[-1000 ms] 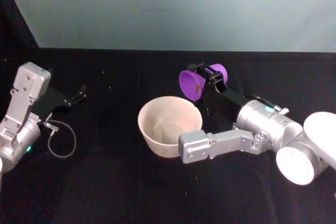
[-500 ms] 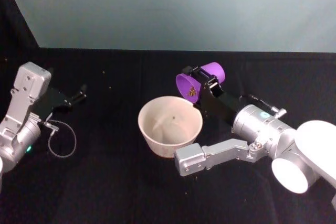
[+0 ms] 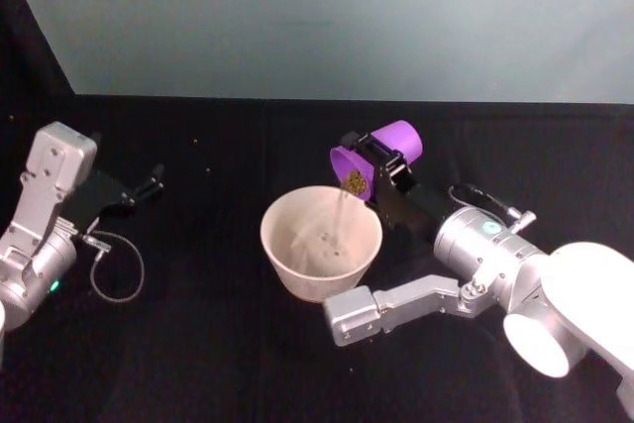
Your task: Pick up the cup and pour the mung beans from the cup into the bowl.
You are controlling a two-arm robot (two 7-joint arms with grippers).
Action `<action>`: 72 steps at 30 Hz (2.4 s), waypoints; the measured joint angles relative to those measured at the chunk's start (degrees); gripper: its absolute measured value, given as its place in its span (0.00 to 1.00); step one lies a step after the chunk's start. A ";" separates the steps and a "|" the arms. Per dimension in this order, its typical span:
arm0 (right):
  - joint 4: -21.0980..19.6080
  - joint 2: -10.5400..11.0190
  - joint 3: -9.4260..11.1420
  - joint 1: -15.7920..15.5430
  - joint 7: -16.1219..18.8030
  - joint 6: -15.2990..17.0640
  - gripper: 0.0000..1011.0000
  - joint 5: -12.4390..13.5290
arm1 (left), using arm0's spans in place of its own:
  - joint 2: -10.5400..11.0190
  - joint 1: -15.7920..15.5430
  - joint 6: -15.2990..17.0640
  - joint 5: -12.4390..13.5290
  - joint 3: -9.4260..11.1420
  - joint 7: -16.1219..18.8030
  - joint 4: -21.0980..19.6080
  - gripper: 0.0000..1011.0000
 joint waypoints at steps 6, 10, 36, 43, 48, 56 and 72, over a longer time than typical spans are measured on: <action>0.38 0.05 -0.56 0.26 -1.19 0.19 0.74 -2.17 | 0.00 0.01 0.00 0.00 0.00 0.00 0.00 0.99; 0.46 0.11 -0.79 0.51 -1.70 0.16 0.74 -2.97 | 0.00 0.00 0.00 0.00 0.00 0.00 0.00 0.99; 0.82 1.01 -3.33 2.30 -3.36 1.53 0.74 -8.75 | 0.00 0.00 0.00 0.00 0.00 0.00 0.00 0.99; 0.98 1.40 -4.29 2.66 -4.22 2.12 0.74 -10.72 | 0.00 0.00 0.00 0.00 0.00 0.00 0.00 0.99; 1.52 1.48 -5.34 3.23 -4.50 2.34 0.74 -12.36 | 0.00 0.00 0.00 0.00 0.00 0.00 0.00 0.99; 1.45 2.17 -7.04 4.20 -5.01 2.91 0.74 -15.25 | 0.00 0.00 0.00 0.00 0.00 0.00 0.00 0.99; 1.43 2.68 -5.53 3.56 -6.83 2.26 0.74 -10.48 | 0.00 0.00 0.00 0.00 0.00 0.00 0.00 0.99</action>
